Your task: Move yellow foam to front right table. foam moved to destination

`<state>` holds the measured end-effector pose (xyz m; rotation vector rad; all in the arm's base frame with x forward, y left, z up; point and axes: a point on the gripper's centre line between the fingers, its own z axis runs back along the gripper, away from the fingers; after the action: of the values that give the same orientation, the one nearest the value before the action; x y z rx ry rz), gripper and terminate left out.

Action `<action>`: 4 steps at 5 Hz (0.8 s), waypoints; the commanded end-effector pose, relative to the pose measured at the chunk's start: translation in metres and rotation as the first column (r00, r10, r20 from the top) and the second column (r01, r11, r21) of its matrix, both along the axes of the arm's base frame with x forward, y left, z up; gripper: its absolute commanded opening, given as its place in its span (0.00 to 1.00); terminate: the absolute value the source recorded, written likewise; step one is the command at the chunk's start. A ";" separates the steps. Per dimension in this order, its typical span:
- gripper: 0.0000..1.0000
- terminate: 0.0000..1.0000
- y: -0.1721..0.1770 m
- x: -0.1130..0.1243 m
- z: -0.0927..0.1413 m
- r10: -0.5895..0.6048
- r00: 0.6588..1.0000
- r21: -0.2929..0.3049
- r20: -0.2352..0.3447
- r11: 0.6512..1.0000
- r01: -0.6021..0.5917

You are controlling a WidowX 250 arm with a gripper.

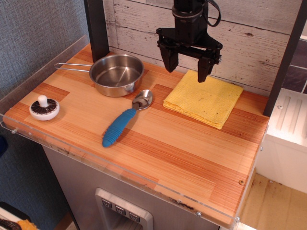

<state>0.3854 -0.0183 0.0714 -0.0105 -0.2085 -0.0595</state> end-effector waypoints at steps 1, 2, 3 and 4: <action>1.00 0.00 -0.006 0.011 -0.013 0.063 0.998 0.009 -0.021 0.998 -0.063; 1.00 0.00 -0.011 0.017 -0.023 0.041 0.999 0.015 -0.035 0.999 -0.040; 1.00 0.00 -0.022 0.024 -0.034 0.007 0.999 0.032 -0.052 0.999 -0.005; 1.00 0.00 -0.030 0.027 -0.048 -0.029 0.996 0.045 -0.084 0.998 0.033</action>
<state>0.4069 -0.0433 0.0123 0.0321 -0.0908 -0.0819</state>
